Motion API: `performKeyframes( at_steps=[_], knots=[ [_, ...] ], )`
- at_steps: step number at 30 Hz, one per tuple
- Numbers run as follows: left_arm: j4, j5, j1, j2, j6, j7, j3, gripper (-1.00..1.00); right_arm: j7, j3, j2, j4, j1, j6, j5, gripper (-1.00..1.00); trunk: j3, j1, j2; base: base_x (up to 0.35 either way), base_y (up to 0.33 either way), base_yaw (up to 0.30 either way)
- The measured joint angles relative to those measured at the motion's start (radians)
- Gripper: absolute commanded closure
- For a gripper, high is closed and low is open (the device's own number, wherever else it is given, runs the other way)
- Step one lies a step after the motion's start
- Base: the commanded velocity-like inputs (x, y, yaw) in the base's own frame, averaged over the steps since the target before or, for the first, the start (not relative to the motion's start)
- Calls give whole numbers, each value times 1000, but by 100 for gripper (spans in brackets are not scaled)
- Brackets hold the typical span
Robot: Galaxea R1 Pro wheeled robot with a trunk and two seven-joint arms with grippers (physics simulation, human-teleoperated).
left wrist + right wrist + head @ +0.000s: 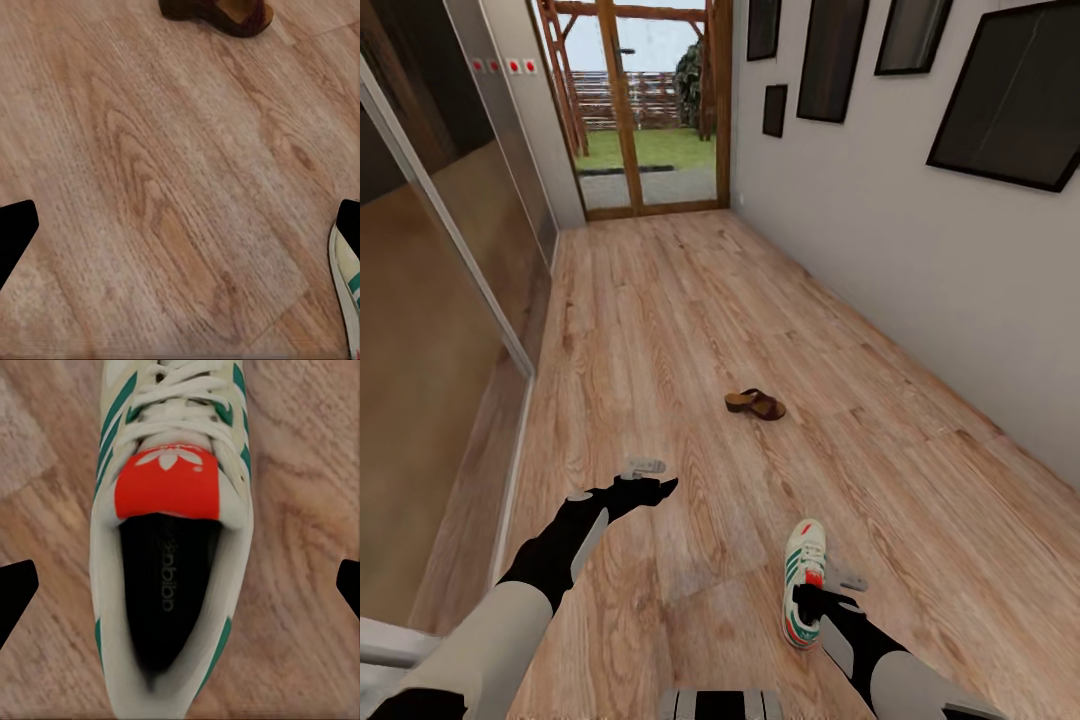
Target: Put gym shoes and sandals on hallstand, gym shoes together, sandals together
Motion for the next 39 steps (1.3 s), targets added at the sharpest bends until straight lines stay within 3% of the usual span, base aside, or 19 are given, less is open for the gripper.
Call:
performKeyframes(
  at_steps=[5, 27, 33, 39],
  knots=[
    [0, 0, 0, 0, 0, 0, 0, -100, 0, 0, 0, 0, 0, 0, 0, -100, -27, 2, -1, 0, 0, 0],
    [0, 0, 0, 0, 0, 0, 0, -100, 0, 0, 0, 0, 0, -1, 0, -100, -52, 4, -2, 0, 0, 34],
    [0, 0, 0, 0, 0, 0, 0, -100, 0, 0, 0, 0, 0, -1, 0, -100, -81, 7, -4, 0, 0, 39],
    [0, 0, 0, 0, 0, 0, 1, -100, 0, 0, 0, -1, 0, -1, 0, -100, -85, 7, -4, 0, 0, 30]
  ],
)
